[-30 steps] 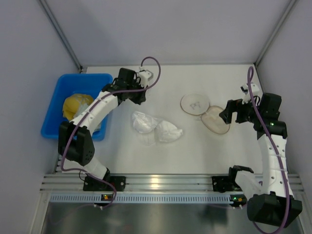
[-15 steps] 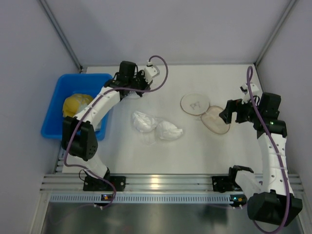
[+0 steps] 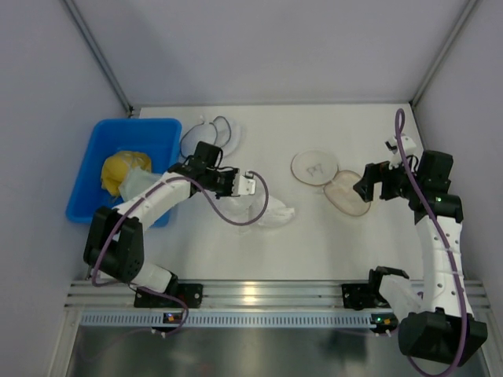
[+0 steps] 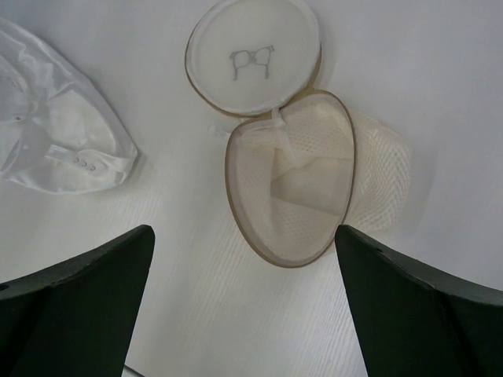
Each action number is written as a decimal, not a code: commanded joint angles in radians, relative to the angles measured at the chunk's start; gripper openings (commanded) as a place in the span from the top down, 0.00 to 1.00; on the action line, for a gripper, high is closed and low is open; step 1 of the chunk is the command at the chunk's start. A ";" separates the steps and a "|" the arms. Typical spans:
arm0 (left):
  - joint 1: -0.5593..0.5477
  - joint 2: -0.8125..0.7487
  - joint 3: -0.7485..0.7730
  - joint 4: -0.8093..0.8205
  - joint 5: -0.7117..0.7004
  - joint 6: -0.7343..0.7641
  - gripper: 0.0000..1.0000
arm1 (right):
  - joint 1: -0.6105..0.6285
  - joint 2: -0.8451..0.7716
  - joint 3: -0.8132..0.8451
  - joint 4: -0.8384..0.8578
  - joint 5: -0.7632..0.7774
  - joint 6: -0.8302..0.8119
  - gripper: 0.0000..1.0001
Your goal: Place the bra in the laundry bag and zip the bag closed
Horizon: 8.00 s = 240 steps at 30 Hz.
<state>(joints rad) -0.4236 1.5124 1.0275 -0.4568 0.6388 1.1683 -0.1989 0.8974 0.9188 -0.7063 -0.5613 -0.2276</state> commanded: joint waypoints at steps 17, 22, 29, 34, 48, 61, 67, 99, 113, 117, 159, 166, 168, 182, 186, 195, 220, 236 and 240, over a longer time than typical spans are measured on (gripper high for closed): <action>-0.084 -0.075 -0.064 -0.144 -0.030 0.328 0.62 | 0.131 0.138 0.002 -0.068 -0.106 -0.093 0.01; -0.063 -0.159 0.028 -0.140 -0.040 -0.179 0.54 | 0.275 0.238 -0.001 -0.045 -0.072 -0.084 0.04; 0.089 -0.277 0.000 -0.134 -0.067 -0.812 0.54 | 0.368 0.391 0.023 0.033 -0.091 -0.030 0.10; 0.158 -0.337 -0.132 -0.049 -0.180 -0.982 0.54 | 0.377 0.495 0.031 0.109 -0.115 0.051 0.12; 0.252 -0.231 -0.123 0.000 0.027 -1.126 0.58 | 0.506 0.591 0.037 0.195 -0.080 0.097 0.22; -0.242 -0.158 0.000 -0.295 -0.257 -0.181 0.60 | 0.513 0.549 0.052 0.166 -0.060 0.079 0.20; -0.245 -0.101 -0.044 -0.292 -0.314 0.083 0.63 | 0.512 0.525 0.049 0.142 -0.052 0.063 0.19; -0.222 -0.053 0.011 -0.223 -0.271 -0.024 1.00 | 0.487 0.521 0.028 0.130 -0.072 0.042 0.19; -0.017 0.011 0.120 -0.201 -0.195 -0.258 1.00 | 0.487 0.529 0.028 0.120 -0.072 0.036 0.21; 0.016 0.066 0.115 -0.175 -0.246 -0.286 1.00 | 0.486 0.535 0.025 0.120 -0.072 0.036 0.21; 0.388 0.153 -0.012 0.052 -0.010 -1.286 0.55 | 0.550 0.914 0.080 0.271 -0.215 0.269 0.39; 0.388 0.212 -0.017 0.125 0.042 -1.358 0.62 | 0.555 0.911 0.081 0.286 -0.216 0.272 0.57; 0.388 0.215 -0.018 0.141 0.061 -1.366 0.69 | 0.555 0.905 0.081 0.289 -0.219 0.272 0.64; 0.384 0.068 -0.044 0.162 0.228 -1.424 1.00 | 0.562 0.862 0.118 0.292 -0.250 0.289 1.00; 0.367 0.029 -0.046 0.162 0.252 -1.447 1.00 | 0.578 0.859 0.129 0.292 -0.242 0.289 1.00; 0.359 0.043 -0.038 0.165 0.295 -1.521 1.00 | 0.593 0.824 0.150 0.280 -0.206 0.257 1.00; -0.116 0.308 -0.029 0.656 0.259 -1.875 1.00 | 0.664 0.819 0.147 0.327 -0.177 0.241 1.00; -0.089 0.457 -0.081 0.741 0.251 -1.908 1.00 | 0.625 0.553 0.089 0.241 0.015 0.112 0.34; -0.067 0.442 -0.093 0.741 0.251 -1.906 1.00 | 0.627 0.448 0.092 0.320 0.167 0.123 0.18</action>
<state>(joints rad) -0.5140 1.9530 0.9569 0.2401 0.9009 -0.7460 0.4335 1.4399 1.0019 -0.4622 -0.5171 -0.0875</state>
